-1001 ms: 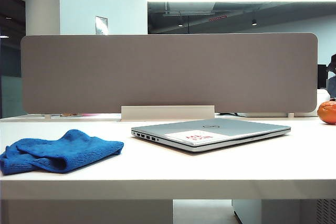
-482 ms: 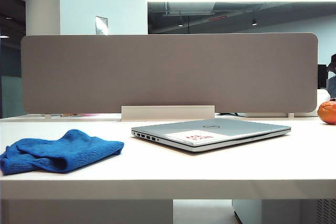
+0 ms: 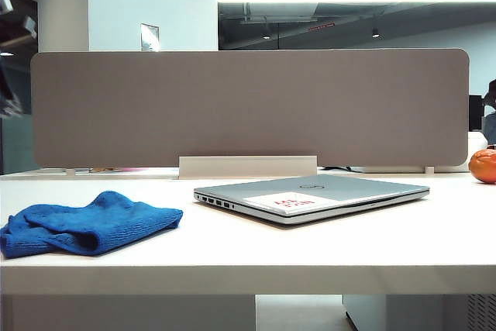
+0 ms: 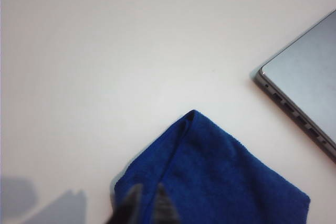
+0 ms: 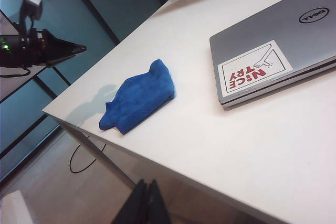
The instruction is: Pick up the blue rag and put it over the laptop.
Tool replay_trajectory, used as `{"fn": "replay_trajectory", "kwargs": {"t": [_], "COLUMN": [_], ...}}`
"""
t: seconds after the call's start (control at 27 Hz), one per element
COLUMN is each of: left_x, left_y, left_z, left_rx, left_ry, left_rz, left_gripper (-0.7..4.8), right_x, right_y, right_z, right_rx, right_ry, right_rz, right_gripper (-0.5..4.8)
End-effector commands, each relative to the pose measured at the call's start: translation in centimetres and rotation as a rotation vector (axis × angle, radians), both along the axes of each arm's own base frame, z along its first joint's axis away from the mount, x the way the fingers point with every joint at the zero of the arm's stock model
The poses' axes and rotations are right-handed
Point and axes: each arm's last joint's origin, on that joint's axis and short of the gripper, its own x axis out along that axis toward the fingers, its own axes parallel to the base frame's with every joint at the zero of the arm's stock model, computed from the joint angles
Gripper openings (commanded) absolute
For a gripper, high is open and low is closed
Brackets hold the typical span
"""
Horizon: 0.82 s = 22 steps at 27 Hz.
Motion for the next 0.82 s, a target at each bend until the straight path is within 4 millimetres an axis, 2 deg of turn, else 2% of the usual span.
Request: {"fn": "replay_trajectory", "kwargs": {"t": [0.04, 0.15, 0.22, 0.26, 0.33, 0.44, 0.67, 0.74, 0.78, 0.82], "left_x": [1.6, 2.8, 3.4, 3.5, 3.6, 3.8, 4.2, 4.3, 4.3, 4.3], "left_y": [-0.1, -0.2, -0.2, -0.2, -0.2, -0.4, -2.8, -3.3, -3.5, -3.5], "left_z": [-0.4, -1.5, -2.3, -2.9, -3.6, -4.3, -5.9, -6.3, -6.4, -6.4], "left_rx": [0.0, -0.022, -0.027, -0.027, -0.027, -0.027, 0.043, 0.109, 0.144, 0.156], "left_ry": [0.059, 0.117, 0.155, 0.187, 0.229, 0.265, 0.311, 0.319, 0.319, 0.319], "left_rz": [-0.01, -0.041, -0.047, -0.046, -0.046, -0.05, -0.08, -0.038, -0.014, -0.002], "left_gripper": [1.58, 1.6, 2.34, 2.95, 3.48, 3.5, 3.51, 4.21, 4.79, 4.79], "right_x": [0.1, 0.1, 0.1, 0.1, 0.1, 0.1, 0.1, 0.1, 0.1, 0.1], "right_y": [0.0, -0.1, -0.1, -0.1, -0.1, -0.1, -0.1, -0.1, -0.1, -0.1], "right_z": [0.0, 0.0, 0.0, 0.0, 0.0, 0.0, 0.0, 0.0, 0.0, 0.0], "right_rx": [-0.001, -0.002, -0.002, -0.002, -0.002, -0.002, -0.002, -0.002, -0.002, -0.002], "right_ry": [-0.012, -0.013, -0.013, -0.013, -0.013, -0.013, -0.013, -0.012, -0.013, -0.013], "right_rz": [-0.015, -0.022, -0.022, -0.022, -0.022, -0.022, -0.022, -0.022, -0.022, -0.022], "right_gripper": [0.0, 0.0, 0.0, 0.0, 0.0, 0.0, 0.0, 0.0, 0.0, 0.0]}}
